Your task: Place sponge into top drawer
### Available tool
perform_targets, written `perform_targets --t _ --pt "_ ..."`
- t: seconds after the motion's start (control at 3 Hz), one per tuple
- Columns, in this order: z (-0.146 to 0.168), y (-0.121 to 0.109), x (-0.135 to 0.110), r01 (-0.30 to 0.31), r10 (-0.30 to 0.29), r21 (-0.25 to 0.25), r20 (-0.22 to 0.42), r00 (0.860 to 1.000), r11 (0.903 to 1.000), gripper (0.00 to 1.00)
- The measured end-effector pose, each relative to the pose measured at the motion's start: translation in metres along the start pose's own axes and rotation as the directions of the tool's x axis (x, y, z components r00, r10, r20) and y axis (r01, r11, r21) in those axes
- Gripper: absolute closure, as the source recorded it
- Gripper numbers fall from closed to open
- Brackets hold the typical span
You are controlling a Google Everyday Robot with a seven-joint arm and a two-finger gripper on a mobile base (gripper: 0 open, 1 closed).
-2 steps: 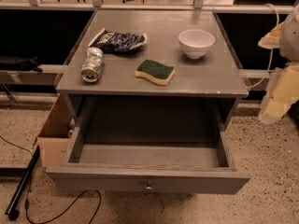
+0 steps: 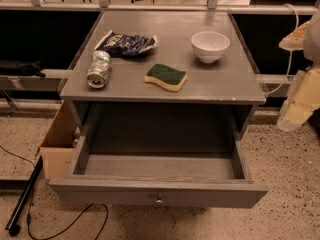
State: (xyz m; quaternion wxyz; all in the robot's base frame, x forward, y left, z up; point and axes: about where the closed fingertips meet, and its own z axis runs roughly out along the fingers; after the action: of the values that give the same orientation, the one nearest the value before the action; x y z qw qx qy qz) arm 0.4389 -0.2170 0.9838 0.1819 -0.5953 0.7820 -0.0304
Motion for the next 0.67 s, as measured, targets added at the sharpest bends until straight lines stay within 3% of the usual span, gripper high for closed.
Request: perform_targets --t 0.33,0.67 --pt "-0.004 -0.015 -0.001 -0.031 0.032 -0.014 0.123 0.992 0.9994 0.0" --pt "-0.005 -0.038 -0.024 -0.007 0.027 -0.069 0.293 0.956 0.9976 0.0"
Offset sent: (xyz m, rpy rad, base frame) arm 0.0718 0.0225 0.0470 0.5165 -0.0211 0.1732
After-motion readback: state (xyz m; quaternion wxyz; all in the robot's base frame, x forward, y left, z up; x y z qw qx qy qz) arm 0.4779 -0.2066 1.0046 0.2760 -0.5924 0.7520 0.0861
